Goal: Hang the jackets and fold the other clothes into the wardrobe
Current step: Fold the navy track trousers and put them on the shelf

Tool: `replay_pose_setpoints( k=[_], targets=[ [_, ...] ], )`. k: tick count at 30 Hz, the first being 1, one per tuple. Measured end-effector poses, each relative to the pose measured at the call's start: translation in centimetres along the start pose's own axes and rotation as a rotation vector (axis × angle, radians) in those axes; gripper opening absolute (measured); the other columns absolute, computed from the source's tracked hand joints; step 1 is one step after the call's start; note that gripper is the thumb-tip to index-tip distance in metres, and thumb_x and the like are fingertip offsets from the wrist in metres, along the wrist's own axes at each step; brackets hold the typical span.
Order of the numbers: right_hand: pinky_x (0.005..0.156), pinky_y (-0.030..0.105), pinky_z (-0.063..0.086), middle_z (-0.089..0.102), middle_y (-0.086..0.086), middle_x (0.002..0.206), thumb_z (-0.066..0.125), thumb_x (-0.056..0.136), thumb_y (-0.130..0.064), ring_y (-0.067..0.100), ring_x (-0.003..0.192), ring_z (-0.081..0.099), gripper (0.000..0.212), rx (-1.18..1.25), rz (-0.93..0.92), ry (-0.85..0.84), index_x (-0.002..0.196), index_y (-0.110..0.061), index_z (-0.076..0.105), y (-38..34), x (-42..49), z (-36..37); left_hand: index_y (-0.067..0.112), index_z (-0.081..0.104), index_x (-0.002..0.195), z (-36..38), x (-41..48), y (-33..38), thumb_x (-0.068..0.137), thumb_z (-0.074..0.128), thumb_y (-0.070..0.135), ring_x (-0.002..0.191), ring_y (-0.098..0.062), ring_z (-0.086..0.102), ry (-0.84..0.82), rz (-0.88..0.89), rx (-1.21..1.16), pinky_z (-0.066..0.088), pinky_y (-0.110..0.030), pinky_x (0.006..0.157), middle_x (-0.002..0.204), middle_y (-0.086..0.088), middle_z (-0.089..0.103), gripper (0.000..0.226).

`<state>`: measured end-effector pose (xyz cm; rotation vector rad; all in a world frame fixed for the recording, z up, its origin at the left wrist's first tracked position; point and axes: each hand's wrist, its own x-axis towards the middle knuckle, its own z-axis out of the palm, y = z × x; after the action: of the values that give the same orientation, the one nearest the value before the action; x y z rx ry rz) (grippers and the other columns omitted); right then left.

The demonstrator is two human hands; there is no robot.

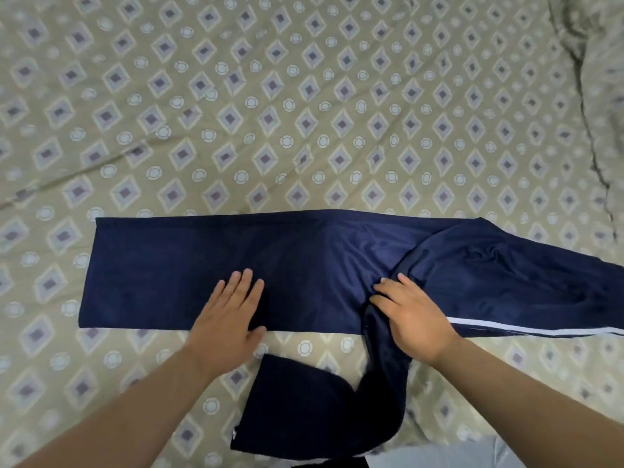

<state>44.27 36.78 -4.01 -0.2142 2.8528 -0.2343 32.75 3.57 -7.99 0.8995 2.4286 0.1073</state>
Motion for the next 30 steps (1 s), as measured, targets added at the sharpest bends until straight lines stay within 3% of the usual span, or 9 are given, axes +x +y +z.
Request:
replay_pose_setpoints(
  k=[4,7,10,13,16,18,22,26,30],
  targets=[
    [0.11,0.058,0.037,0.061,0.011,0.134,0.077,0.066,-0.006,0.033,0.131,0.052,0.067,-0.088,-0.163,-0.22,0.131,-0.017,0.064,-0.5,-1.6,-1.8,0.018,0.0,0.157,0.2,-0.8,3.6,0.095,0.036,0.058,0.146,-0.02,-0.025,-0.061,0.019,-0.054,-0.018,-0.034,0.117,0.162,-0.008,-0.017,0.083],
    [0.12,0.053,0.02,0.062,0.0,0.114,0.064,0.086,-0.02,0.023,0.119,0.056,0.033,-0.081,-0.228,-0.356,0.118,-0.024,0.07,-1.2,-0.6,-3.0,0.017,0.017,0.156,-0.3,-1.5,6.2,0.092,0.032,0.061,0.152,-0.021,-0.006,-0.088,0.086,-0.154,-0.009,-0.033,0.121,0.165,-0.006,-0.001,0.08],
    [0.104,0.037,0.039,0.06,-0.005,0.089,0.051,0.093,-0.014,0.019,0.088,0.056,0.018,0.123,-0.095,-0.443,0.092,-0.02,0.068,-1.5,2.5,-4.0,0.018,0.045,0.14,0.3,-3.5,9.8,0.081,0.035,0.073,0.138,-0.026,0.034,-0.137,0.251,-0.203,0.02,-0.037,0.119,0.146,-0.003,0.043,0.081],
    [0.083,0.028,0.045,0.062,-0.009,0.085,0.053,0.094,-0.009,0.015,0.085,0.059,0.021,0.53,0.229,-0.339,0.078,-0.02,0.061,-1.4,5.8,-4.5,0.008,0.051,0.129,2.4,-6.3,13.1,0.076,0.034,0.075,0.12,-0.03,0.04,-0.305,0.39,0.01,0.021,-0.045,0.117,0.124,-0.009,0.05,0.086],
    [0.079,0.03,0.046,0.067,-0.001,0.088,0.052,0.096,-0.012,0.015,0.084,0.059,0.021,0.69,0.425,-0.164,0.077,-0.016,0.061,-0.9,8.3,-4.7,0.01,0.051,0.121,3.5,-7.2,13.8,0.09,0.045,0.034,0.123,-0.03,0.04,-0.301,0.271,-0.027,0.019,-0.038,0.117,0.124,-0.009,0.049,0.039],
    [0.08,0.034,0.045,0.068,0.004,0.09,0.052,0.098,-0.017,0.02,0.086,0.059,0.02,0.655,0.451,-0.123,0.084,-0.01,0.063,-0.5,9.3,-5.0,0.012,0.057,0.107,2.8,-6.5,13.1,0.096,0.043,0.027,0.116,-0.024,0.046,-0.282,0.19,-0.188,0.029,-0.031,0.108,0.117,-0.005,0.051,0.023],
    [0.072,0.04,0.04,0.057,0.004,0.074,0.047,0.099,-0.034,0.024,0.077,0.052,0.037,0.619,0.485,-0.232,0.074,-0.008,0.054,0.0,9.8,-5.1,0.012,0.057,0.082,-2.1,-4.3,8.9,0.099,0.048,0.022,0.086,-0.014,0.053,-0.316,-0.082,-0.619,0.038,-0.025,0.08,0.092,-0.003,0.058,0.022],
    [0.076,0.04,0.043,0.06,0.008,0.081,0.048,0.091,-0.017,0.031,0.082,0.054,0.019,0.559,0.468,-0.342,0.08,-0.006,0.058,0.2,10.7,-5.1,0.003,0.055,0.075,-7.7,-2.3,1.6,0.099,0.051,0.016,0.055,-0.021,0.052,-0.283,-0.419,-1.082,0.047,-0.032,0.057,0.06,-0.01,0.054,0.028],
    [0.073,0.033,0.039,0.062,0.0,0.089,0.05,0.099,-0.02,0.025,0.089,0.058,0.014,0.444,0.395,-0.366,0.087,-0.016,0.055,0.4,11.6,-4.7,0.01,0.058,0.077,-11.3,-0.9,-6.1,0.1,0.049,0.031,0.048,-0.019,0.055,-0.465,-0.435,-0.617,0.048,-0.032,0.051,0.063,-0.005,0.062,0.032]
  ],
)
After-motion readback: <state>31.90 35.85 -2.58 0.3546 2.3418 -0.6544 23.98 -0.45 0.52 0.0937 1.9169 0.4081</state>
